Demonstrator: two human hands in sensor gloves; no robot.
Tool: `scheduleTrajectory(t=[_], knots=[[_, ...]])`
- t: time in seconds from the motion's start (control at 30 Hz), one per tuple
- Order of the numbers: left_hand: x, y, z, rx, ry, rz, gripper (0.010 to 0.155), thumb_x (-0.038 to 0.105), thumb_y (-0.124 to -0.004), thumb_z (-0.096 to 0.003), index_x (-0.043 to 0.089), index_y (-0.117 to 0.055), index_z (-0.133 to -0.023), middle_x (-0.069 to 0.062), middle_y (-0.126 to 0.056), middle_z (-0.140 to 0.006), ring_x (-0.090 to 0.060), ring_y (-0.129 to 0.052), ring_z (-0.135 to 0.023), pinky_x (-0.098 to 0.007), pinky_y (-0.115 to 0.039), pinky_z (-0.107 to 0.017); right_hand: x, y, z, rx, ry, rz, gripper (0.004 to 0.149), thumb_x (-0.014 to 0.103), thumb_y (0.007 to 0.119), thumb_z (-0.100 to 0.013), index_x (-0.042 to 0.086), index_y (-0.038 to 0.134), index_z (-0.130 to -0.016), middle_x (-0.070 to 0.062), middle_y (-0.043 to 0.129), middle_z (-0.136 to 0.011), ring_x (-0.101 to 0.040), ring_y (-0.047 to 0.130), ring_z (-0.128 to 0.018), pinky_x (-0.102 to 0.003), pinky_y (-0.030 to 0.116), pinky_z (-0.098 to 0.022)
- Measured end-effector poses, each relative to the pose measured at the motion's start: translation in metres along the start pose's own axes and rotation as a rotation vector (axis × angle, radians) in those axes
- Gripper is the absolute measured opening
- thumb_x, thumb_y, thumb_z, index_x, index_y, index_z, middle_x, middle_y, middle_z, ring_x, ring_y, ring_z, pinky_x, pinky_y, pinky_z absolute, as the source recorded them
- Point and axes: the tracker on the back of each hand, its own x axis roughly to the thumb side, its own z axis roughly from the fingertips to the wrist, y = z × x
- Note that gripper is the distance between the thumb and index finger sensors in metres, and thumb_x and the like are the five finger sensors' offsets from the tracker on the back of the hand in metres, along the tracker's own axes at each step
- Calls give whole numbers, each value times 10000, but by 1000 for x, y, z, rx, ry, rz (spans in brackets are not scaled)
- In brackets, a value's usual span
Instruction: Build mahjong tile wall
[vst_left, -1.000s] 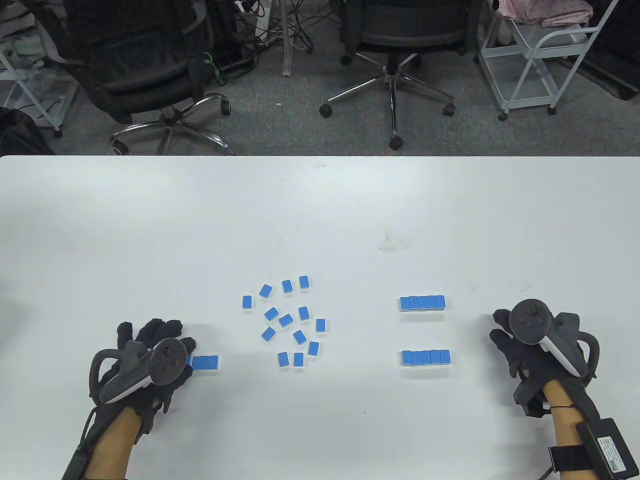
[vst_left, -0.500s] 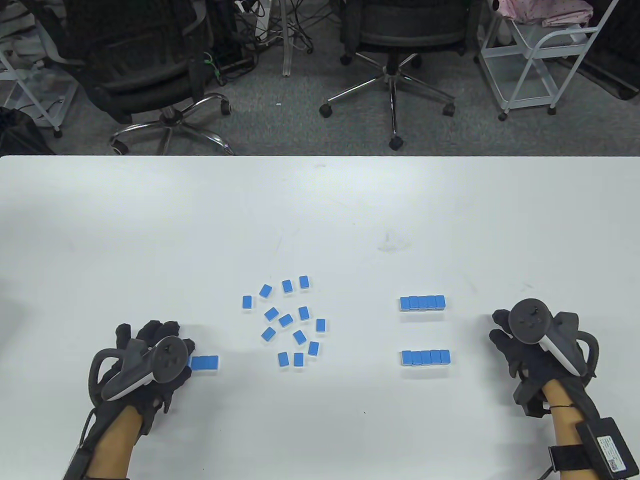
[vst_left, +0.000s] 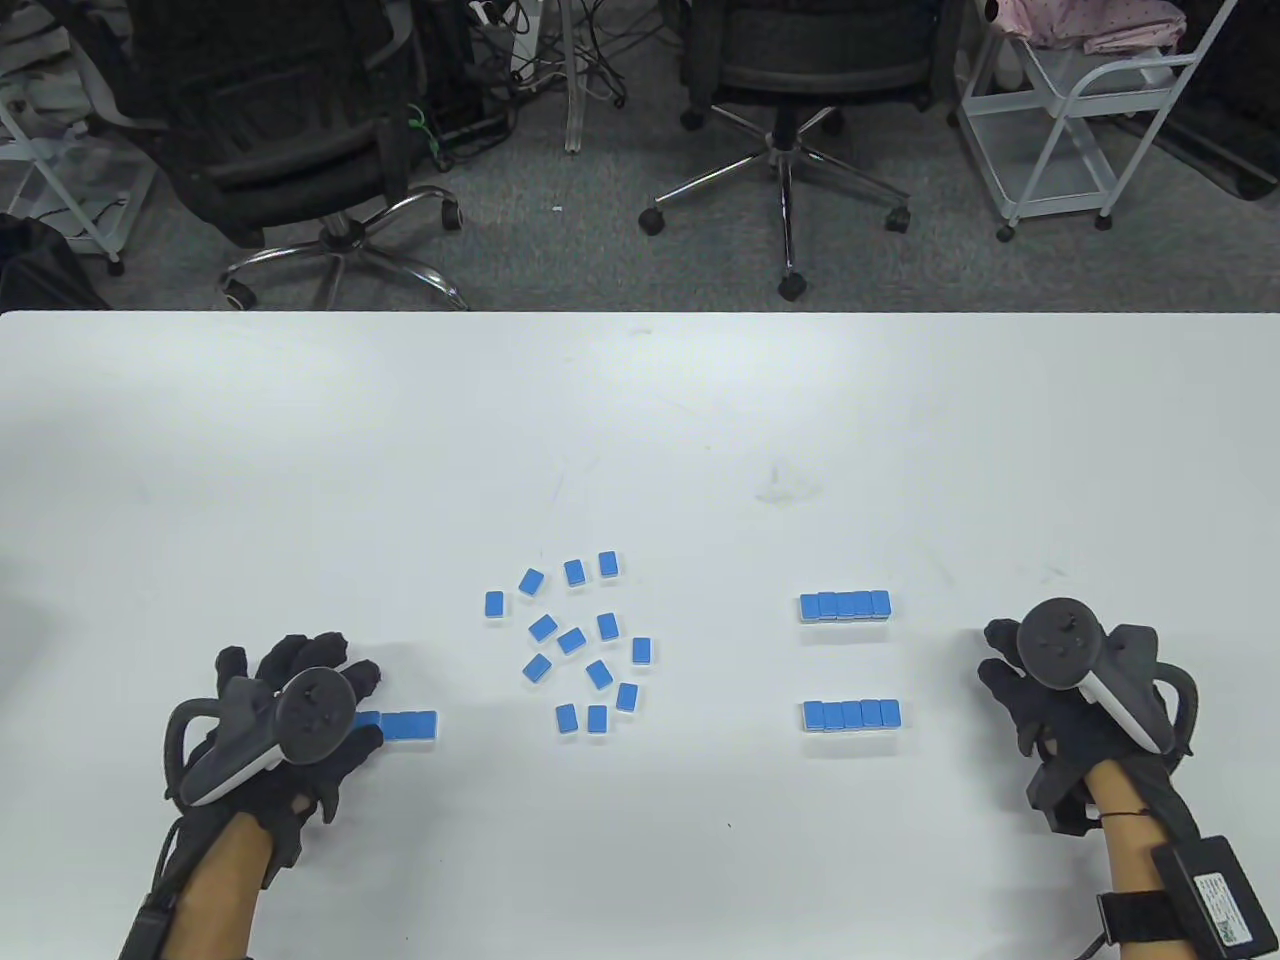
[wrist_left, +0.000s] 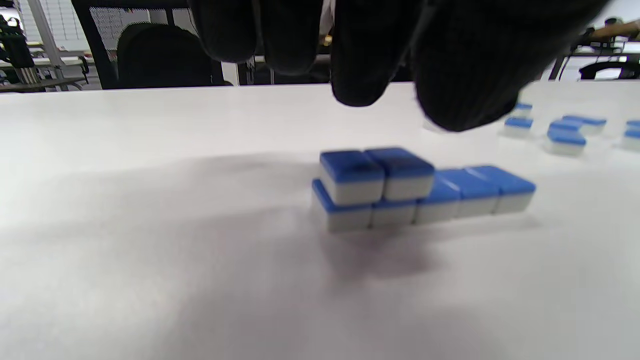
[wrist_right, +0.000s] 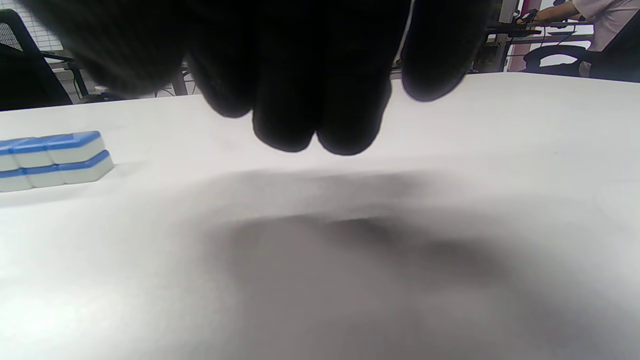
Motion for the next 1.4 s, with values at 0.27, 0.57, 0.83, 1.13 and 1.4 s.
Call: scheduleTrajectory(t=[0.27, 0.57, 0.83, 1.13, 1.4], knots=[[0, 14, -4, 48, 43, 72, 613, 545, -797, -472, 368, -661, -1043, 6, -536, -1167, -352, -442, -1111, -750, -246, -757, -1, -1, 1, -8, -2, -8, 553, 506, 755, -358, 306, 743, -874, 10, 887, -888, -273, 889, -827, -570, 634, -725], [64, 32, -66, 0, 8, -217, 562, 511, -823, -465, 396, -722, -1006, 54, -716, -1083, -307, -583, -1080, -711, -369, -779, -5, -4, 1, -10, 12, -14, 555, 504, 755, -358, 305, 743, -875, 10, 885, -891, -274, 888, -828, -571, 630, -728], [111, 11, -122, -94, -13, -363, 643, 528, -846, -440, 391, -671, -1044, 83, -813, -1000, -276, -634, -1069, -705, -389, -785, -6, -5, 0, -8, 12, -11, 554, 503, 756, -358, 306, 741, -876, 9, 884, -892, -274, 884, -832, -570, 626, -732], [126, -7, -142, -102, -11, -344, 564, 480, -866, -434, 329, -779, -970, 68, -912, -879, -242, -720, -1029, -698, -443, -783, -7, -6, 0, -9, 11, -10, 553, 503, 756, -359, 307, 742, -875, 9, 883, -892, -275, 885, -831, -571, 627, -731], [104, 8, -116, -8, -46, -198, 583, 470, -829, -450, 286, -739, -995, 13, -856, -923, -295, -635, -1061, -746, -381, -757, -6, -5, 0, -5, 3, -5, 553, 503, 756, -358, 305, 743, -875, 9, 887, -889, -273, 887, -828, -570, 630, -730]])
